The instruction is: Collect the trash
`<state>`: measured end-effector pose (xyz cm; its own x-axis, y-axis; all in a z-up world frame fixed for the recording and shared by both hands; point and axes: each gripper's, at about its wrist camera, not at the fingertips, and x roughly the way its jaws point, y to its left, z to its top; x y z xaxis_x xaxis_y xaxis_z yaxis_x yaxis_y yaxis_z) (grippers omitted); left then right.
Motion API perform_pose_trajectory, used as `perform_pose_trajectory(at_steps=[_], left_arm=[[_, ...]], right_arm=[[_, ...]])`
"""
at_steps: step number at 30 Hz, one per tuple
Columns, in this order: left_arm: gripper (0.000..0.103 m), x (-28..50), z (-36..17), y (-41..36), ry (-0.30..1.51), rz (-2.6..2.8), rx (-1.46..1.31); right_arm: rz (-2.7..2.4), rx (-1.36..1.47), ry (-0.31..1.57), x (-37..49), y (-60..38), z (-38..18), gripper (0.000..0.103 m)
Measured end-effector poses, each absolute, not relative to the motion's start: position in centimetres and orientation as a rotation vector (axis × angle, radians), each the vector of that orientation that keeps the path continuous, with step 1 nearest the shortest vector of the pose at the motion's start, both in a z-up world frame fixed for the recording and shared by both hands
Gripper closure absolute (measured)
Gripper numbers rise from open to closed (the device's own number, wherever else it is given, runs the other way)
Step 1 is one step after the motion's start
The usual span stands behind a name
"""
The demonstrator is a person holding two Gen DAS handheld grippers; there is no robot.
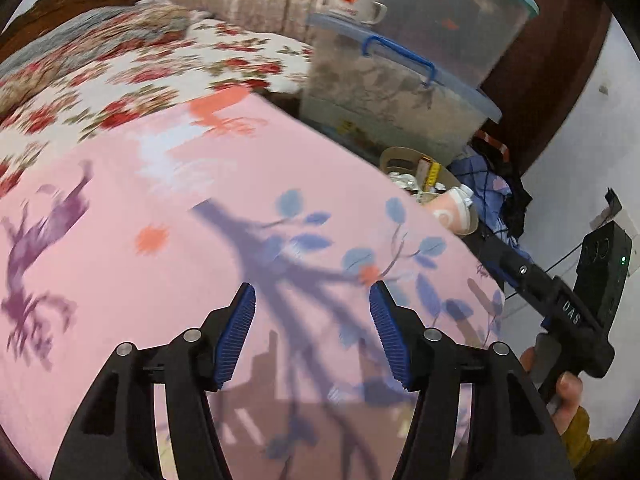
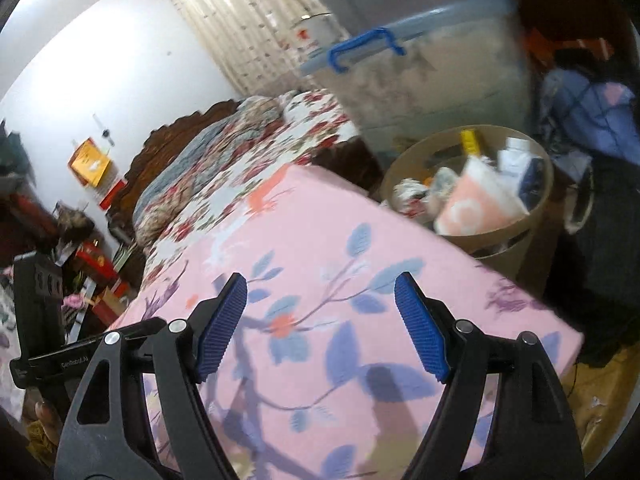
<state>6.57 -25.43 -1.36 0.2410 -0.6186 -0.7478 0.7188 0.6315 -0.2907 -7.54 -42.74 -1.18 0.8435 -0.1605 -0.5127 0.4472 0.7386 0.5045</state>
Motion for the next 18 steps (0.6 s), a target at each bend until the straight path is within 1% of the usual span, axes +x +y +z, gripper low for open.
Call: perform_pose_trajectory(at_steps=[3, 5, 7, 10, 11, 14, 17, 18], left_arm=[[0.046, 7.0, -1.3, -22.2, 0.971, -0.883, 0.059], [0.046, 7.1, -1.0, -19.9, 0.959, -0.861, 0.021], [0.046, 6.7, -0.7, -18.2, 0.947, -0.851, -0.005], [0.046, 6.1, -1.1, -17.0, 0.959, -0.837, -0.008], [0.046, 5.8, -1.2, -16.9, 0.963, -0.834, -0.006], [0.046, 5.3, -1.3, -16.6, 0.968, -0.817, -0.004], [0.046, 5.1, -1.3, -16.1, 0.970, -0.791, -0.006], [0.045, 5.2, -1.2, -15.9, 0.973, -0.780, -0.008]], right_arm=[[-0.400, 0.589, 0.416, -7.9, -43.2, 0.3, 0.026], [-0.475, 0.579, 0.363, -8.8, -45.4, 1.4, 0.026], [-0.595, 0.482, 0.321, -9.0, -47.5, 2.5, 0.024], [-0.819, 0.241, 0.281, -7.9, -50.4, 3.0, 0.019], [-0.852, 0.193, 0.301, -7.1, -51.4, 2.6, 0.019], [-0.817, 0.186, 0.398, -4.5, -53.6, 0.6, 0.019], [-0.705, 0.264, 0.534, -2.2, -55.0, -1.2, 0.019], [-0.662, 0.314, 0.519, -2.2, -55.1, -1.3, 0.019]])
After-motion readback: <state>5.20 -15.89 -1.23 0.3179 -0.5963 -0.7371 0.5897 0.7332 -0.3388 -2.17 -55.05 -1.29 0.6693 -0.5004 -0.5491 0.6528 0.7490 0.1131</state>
